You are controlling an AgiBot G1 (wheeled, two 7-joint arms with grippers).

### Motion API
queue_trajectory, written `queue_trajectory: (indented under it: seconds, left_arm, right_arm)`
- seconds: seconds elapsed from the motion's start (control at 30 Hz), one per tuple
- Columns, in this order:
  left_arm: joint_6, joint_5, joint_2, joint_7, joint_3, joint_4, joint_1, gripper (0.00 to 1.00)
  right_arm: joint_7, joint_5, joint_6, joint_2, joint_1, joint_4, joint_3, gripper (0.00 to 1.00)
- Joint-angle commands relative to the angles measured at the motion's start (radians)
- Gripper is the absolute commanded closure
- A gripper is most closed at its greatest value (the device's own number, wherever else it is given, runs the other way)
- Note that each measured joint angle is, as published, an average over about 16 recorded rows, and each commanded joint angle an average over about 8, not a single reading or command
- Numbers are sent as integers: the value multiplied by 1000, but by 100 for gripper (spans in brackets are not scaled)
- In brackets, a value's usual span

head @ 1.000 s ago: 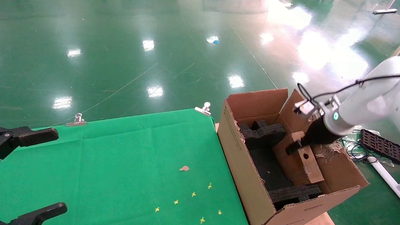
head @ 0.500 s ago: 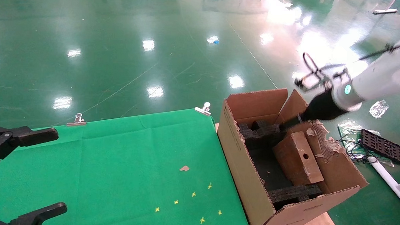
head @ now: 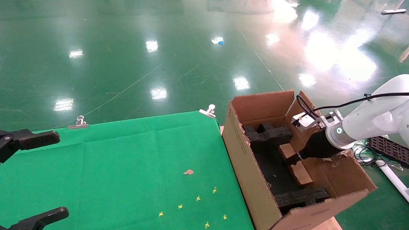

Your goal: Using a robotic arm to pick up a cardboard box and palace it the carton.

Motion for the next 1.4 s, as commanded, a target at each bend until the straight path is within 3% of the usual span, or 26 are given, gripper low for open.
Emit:
queue_trajectory:
  seconds: [0.03, 0.2, 0.37, 0.63, 1.4]
  left_arm:
    - [0, 0, 0, 0, 0, 0, 0, 0]
    - [0, 0, 0, 0, 0, 0, 0, 0]
    - [0, 0, 0, 0, 1, 0, 0, 0]
    - [-1, -1, 0, 1, 1, 0, 0, 0]
    - [-1, -2, -1, 1, 2, 1, -1, 0]
  right_arm:
    - [-9, 4, 6, -1, -5, -1, 3, 0]
    - [-71, 34, -11, 27, 74, 20, 26, 0]
    - [-209, 123, -35, 95, 150, 95, 93, 0]
    - [-363, 252, -42, 177, 174, 212, 196, 0]
    - [-428, 355, -167, 228, -118, 577, 594, 0]
